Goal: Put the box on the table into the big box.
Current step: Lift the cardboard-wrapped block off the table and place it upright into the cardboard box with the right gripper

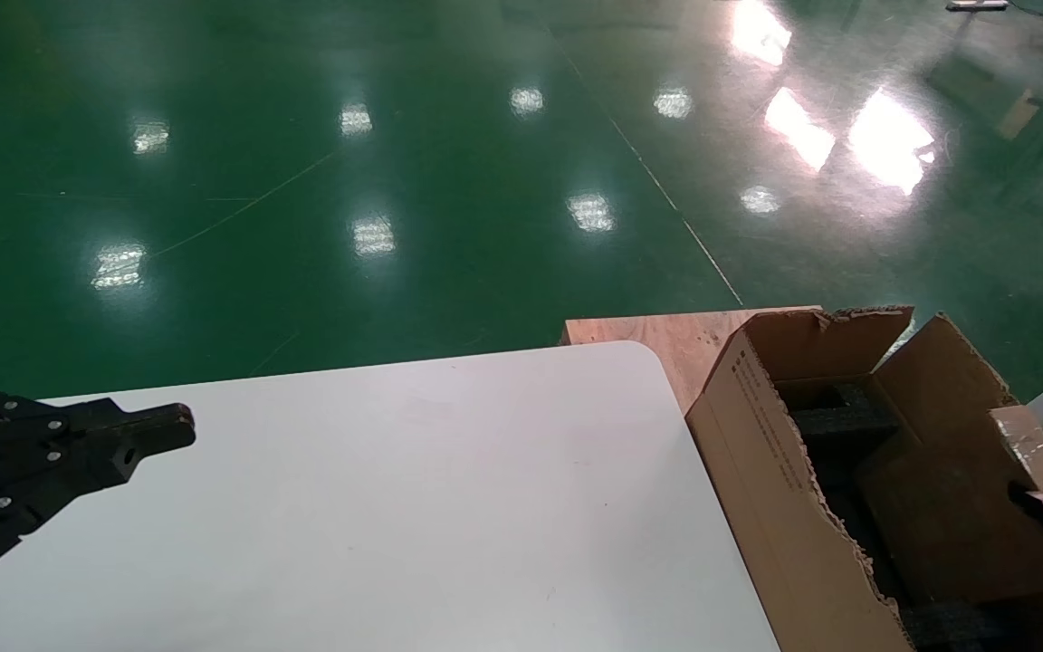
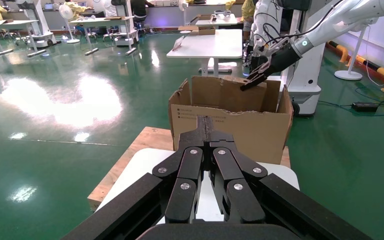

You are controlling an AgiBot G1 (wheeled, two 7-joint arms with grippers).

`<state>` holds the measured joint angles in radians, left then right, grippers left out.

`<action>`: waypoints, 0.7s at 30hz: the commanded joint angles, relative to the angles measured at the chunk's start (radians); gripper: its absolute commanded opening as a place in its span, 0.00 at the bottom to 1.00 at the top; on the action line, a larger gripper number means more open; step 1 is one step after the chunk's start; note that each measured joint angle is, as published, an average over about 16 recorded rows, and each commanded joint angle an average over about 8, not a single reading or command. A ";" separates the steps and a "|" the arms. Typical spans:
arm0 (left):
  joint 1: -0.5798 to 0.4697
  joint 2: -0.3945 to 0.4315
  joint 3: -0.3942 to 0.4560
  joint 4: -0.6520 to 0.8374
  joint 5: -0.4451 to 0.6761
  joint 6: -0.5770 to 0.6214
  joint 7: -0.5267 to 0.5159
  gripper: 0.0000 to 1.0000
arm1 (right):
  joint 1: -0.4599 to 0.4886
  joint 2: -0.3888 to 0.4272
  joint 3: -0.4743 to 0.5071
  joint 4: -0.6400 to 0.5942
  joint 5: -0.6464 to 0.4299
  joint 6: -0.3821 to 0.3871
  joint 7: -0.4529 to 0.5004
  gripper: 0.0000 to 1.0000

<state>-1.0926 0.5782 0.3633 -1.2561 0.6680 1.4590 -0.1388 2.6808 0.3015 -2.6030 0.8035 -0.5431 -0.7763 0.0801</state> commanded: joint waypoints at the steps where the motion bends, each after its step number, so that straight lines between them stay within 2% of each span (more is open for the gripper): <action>1: 0.000 0.000 0.000 0.000 0.000 0.000 0.000 0.00 | 0.039 -0.001 -0.040 -0.011 0.004 -0.005 -0.007 0.00; 7: 0.000 0.000 0.000 0.000 0.000 0.000 0.000 0.00 | 0.136 -0.016 -0.129 -0.043 0.003 -0.013 -0.012 0.00; 13: 0.000 0.000 0.000 0.000 0.000 0.000 0.000 0.00 | 0.171 -0.032 -0.167 -0.058 0.011 -0.018 -0.016 0.00; 14: 0.000 0.000 0.000 0.000 0.000 0.000 0.000 0.00 | 0.172 -0.035 -0.170 -0.058 0.012 -0.018 -0.018 0.09; 16: 0.000 0.000 0.000 0.000 0.000 0.000 0.000 0.02 | 0.172 -0.040 -0.174 -0.056 0.015 -0.017 -0.022 0.34; 21: 0.000 0.000 0.000 0.000 0.000 0.000 0.000 0.63 | 0.173 -0.050 -0.184 -0.055 0.016 -0.017 -0.030 0.96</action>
<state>-1.0925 0.5781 0.3633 -1.2559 0.6678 1.4588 -0.1387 2.8539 0.2532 -2.7852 0.7477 -0.5270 -0.7937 0.0528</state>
